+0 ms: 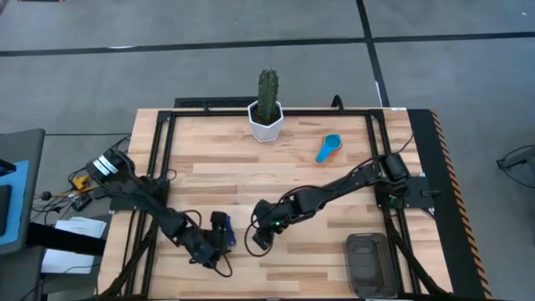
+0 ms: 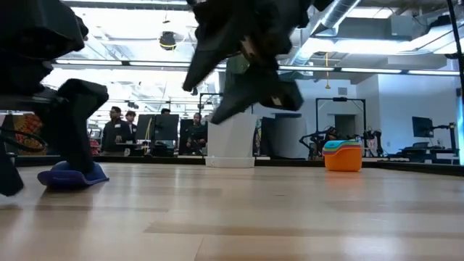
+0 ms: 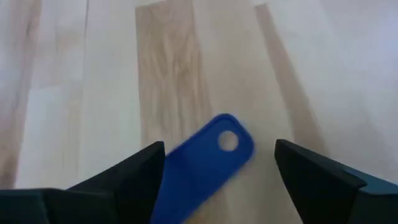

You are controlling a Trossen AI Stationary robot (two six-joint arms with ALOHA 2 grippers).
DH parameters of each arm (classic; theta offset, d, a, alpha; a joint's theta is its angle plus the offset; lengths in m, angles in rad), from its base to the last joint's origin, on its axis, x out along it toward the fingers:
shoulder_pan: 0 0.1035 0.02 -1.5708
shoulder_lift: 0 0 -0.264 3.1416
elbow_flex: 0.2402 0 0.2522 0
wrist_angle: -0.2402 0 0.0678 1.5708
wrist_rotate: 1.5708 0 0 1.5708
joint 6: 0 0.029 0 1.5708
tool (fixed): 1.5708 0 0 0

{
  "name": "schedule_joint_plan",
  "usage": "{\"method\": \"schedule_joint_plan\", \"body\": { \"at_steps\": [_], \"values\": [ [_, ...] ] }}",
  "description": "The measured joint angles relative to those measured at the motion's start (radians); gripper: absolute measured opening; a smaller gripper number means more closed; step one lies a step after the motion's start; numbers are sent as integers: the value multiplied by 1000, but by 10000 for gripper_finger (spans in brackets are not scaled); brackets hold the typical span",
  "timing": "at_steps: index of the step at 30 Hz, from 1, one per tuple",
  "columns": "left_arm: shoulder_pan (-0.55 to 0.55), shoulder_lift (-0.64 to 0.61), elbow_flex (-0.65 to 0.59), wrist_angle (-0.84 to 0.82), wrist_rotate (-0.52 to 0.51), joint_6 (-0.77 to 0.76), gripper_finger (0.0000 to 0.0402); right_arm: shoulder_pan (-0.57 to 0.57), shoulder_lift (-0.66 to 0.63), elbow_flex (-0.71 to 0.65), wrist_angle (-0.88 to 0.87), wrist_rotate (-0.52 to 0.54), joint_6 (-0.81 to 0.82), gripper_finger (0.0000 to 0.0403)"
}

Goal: Nest measuring cups in basket
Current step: Stack the violet measuring cup on top of the light blue measuring cup

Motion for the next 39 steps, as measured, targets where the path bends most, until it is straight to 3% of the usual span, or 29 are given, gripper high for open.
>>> {"method": "schedule_joint_plan", "body": {
  "at_steps": [9,20,32,35,39],
  "values": [
    [-3,52,21,-33,-62,88,257,18,-8,1,-5,-3,19,216],
    [-2,51,22,-135,-33,90,124,24,-8,1,-17,0,21,207],
    [0,50,20,-152,-54,113,12,19,-8,1,-16,0,23,199],
    [0,39,29,-177,-45,125,6,14,-9,1,-16,2,34,195],
    [0,27,114,-342,-13,246,2,6,-48,0,-15,61,39,189]
  ]
}}
